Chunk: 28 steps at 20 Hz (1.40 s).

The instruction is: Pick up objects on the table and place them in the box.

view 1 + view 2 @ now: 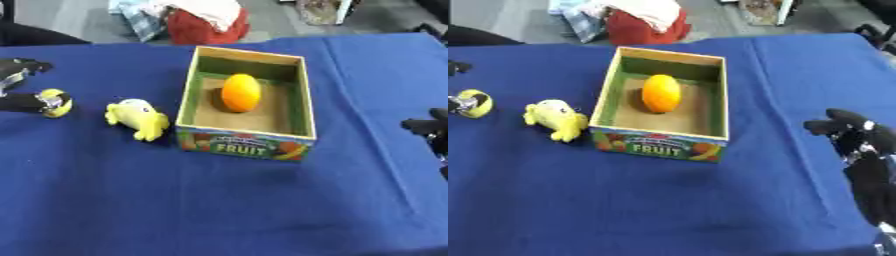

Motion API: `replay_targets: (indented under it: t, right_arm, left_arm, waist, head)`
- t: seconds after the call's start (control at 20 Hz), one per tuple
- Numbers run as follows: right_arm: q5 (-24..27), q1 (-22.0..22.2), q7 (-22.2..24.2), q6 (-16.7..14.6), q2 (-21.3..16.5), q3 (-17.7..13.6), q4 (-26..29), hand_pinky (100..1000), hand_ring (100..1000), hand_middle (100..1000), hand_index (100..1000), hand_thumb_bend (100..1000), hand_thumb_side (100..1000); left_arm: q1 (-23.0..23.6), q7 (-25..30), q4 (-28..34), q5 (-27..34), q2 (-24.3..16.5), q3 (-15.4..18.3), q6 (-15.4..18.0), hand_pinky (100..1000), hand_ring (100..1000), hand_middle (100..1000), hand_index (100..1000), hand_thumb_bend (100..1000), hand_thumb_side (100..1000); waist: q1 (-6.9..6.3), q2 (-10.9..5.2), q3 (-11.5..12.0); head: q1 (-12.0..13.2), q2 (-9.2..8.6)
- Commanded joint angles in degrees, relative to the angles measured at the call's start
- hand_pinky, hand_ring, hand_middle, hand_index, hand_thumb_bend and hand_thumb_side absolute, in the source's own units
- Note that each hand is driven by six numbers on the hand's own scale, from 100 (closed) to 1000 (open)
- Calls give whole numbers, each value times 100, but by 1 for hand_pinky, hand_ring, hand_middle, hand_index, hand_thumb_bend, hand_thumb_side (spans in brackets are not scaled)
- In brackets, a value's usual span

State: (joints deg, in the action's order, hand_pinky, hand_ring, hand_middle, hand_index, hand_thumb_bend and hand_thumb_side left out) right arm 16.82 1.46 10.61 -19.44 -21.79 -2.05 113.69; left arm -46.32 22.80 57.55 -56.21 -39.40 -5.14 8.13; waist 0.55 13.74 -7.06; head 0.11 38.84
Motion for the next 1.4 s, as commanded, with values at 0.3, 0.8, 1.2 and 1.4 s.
replay_targets:
  t: [0.3,0.8,1.2,1.4]
  right_arm:
    - [-54,-51,-4,45,-21,-13,90,953,789,621,840,100,1000]
    - [-157,-95,12,73,47,20,90,954,791,619,841,100,1000]
    - [-227,-129,14,94,79,49,90,956,792,619,842,100,1000]
    - [-234,-140,15,109,88,51,90,956,793,619,843,100,1000]
  left_arm:
    - [-50,10,-7,-205,-234,80,78,906,905,882,1000,352,783]
    - [-69,-10,-133,-544,-219,98,45,878,887,830,974,320,695]
    - [-81,3,-159,-714,-188,85,68,802,801,730,893,258,658]
    - [-87,-18,-158,-733,-170,75,67,760,753,669,848,179,583]
  waist:
    - [-6,-62,-14]
    - [-20,36,-24]
    - [-30,87,-6]
    - [-37,96,-9]
  head:
    - [77,17]
    - [91,-146]
    - [90,-195]
    - [94,-213]
